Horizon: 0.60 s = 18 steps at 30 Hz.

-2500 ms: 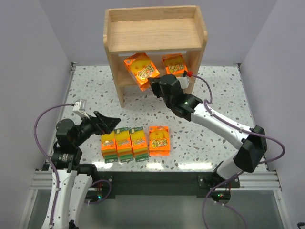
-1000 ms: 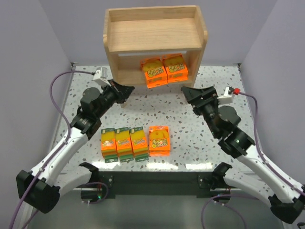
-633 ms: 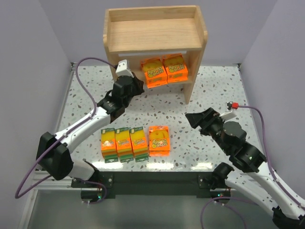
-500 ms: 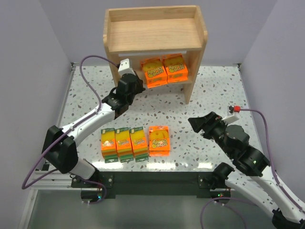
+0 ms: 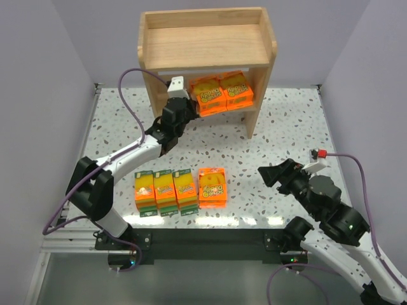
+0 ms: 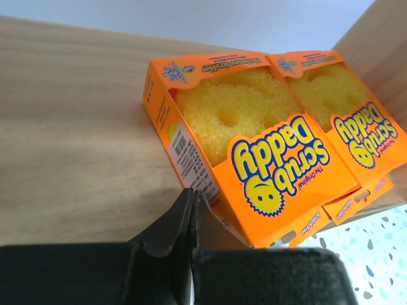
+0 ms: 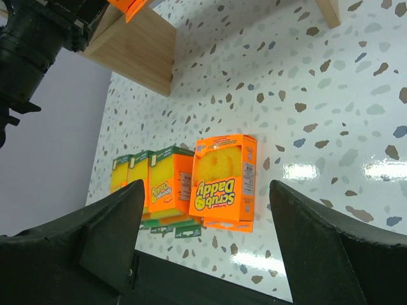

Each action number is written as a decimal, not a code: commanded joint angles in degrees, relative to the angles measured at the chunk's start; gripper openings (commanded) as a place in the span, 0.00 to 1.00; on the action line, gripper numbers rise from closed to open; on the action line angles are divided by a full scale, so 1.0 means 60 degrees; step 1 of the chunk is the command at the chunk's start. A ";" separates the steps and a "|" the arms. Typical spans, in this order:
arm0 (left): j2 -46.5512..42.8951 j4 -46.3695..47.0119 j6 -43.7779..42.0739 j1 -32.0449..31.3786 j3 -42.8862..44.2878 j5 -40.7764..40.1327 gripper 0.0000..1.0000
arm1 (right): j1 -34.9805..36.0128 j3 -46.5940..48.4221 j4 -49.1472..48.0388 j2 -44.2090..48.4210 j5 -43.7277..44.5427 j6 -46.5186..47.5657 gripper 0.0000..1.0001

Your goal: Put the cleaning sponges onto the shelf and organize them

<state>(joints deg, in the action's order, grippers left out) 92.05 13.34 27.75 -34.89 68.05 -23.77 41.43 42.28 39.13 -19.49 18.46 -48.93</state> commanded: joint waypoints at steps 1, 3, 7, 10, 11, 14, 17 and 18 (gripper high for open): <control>0.0214 0.1701 -0.0976 0.0000 -0.0078 0.0767 0.00 | -0.0006 0.0087 0.0317 0.0186 -0.0103 0.0244 0.83; 0.0390 0.1789 -0.1326 0.0015 -0.0019 0.1162 0.00 | -0.0006 0.0116 0.0391 0.0230 -0.0132 0.0259 0.83; 0.0654 0.1849 -0.1534 0.0161 0.0200 0.1895 0.00 | -0.0020 0.0087 0.0479 0.0303 -0.0176 0.0303 0.83; 0.0815 0.1790 -0.1548 0.0351 0.0318 0.2203 0.00 | -0.0020 0.0072 0.0494 0.0289 -0.0249 0.0303 0.83; 0.0844 0.1775 -0.1548 0.0381 0.0333 0.2247 0.00 | -0.0020 0.0087 0.0523 0.0289 -0.0264 0.0303 0.83; 0.0845 0.1717 -0.1651 0.0440 0.0362 0.2248 0.00 | -0.0020 0.0072 0.0538 0.0289 -0.0264 0.0332 0.83; 0.0772 0.1658 -0.1724 0.0484 0.0362 0.2189 0.00 | -0.0020 -0.0001 0.0465 0.0274 -0.0351 0.0361 0.83; 0.0728 0.1542 -0.1724 0.0484 0.0377 0.2146 0.00 | -0.0020 -0.0030 0.0421 0.0230 -0.0395 0.0361 0.83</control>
<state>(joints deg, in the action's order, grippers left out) 96.64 20.69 19.16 -32.27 68.03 -12.16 41.43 42.26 42.39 -18.20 17.41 -48.18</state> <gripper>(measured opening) 0.013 0.830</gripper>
